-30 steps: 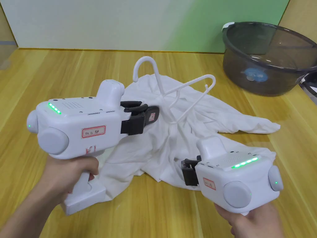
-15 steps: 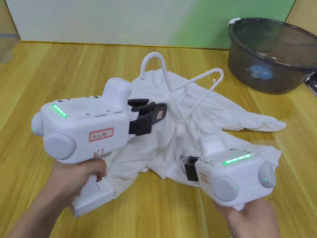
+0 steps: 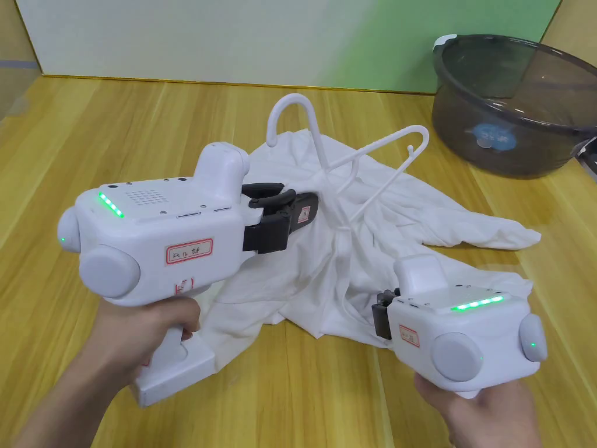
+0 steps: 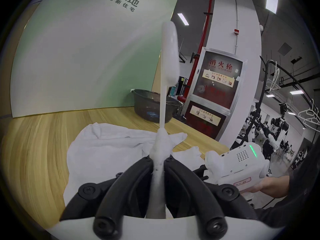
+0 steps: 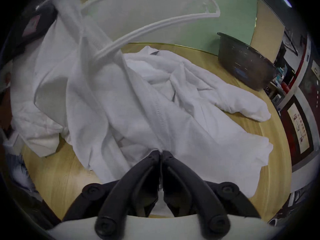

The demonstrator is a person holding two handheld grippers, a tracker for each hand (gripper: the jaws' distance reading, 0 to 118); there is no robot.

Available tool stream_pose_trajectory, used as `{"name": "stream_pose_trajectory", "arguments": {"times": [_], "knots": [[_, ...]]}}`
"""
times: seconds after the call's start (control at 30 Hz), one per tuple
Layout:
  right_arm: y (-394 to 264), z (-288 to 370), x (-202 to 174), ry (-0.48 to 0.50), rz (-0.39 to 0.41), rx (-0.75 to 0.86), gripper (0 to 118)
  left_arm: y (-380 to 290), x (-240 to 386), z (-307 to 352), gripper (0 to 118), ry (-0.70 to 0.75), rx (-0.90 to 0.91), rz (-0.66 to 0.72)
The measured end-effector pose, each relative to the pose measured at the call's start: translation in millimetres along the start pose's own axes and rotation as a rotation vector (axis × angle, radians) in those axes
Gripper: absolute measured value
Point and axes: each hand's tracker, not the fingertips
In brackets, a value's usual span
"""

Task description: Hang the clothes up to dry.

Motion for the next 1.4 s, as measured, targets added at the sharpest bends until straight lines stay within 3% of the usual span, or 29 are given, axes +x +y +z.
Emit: {"name": "stream_pose_trajectory", "arguments": {"times": [0.17, 0.47, 0.67, 0.83, 0.97, 1.4], "knots": [[5.6, 23.7, 15.7, 0.007, -0.021, 0.094, 4, -2.4, 0.9, 0.1, 6, -0.01, -0.012, -0.01], [37.8, 56.0, 58.1, -0.102, -0.087, 0.369, 3, -5.0, 13.7, 6.6, 6, -0.056, -0.011, -0.096], [53.7, 61.7, 86.5, -0.126, -0.103, 0.41, 3, -4.1, 14.9, 11.4, 6, -0.044, -0.001, -0.119], [67.6, 66.8, 120.2, -0.152, -0.166, 0.469, 3, -2.5, 19.5, 16.0, 6, -0.069, 0.005, -0.13], [76.8, 66.4, 134.5, -0.187, -0.152, 0.474, 3, -1.2, 22.2, 15.8, 6, -0.075, -0.002, -0.14], [84.4, 71.0, 135.7, -0.172, -0.162, 0.501, 3, -1.1, 27.6, 16.5, 6, -0.089, -0.015, -0.16]]}}
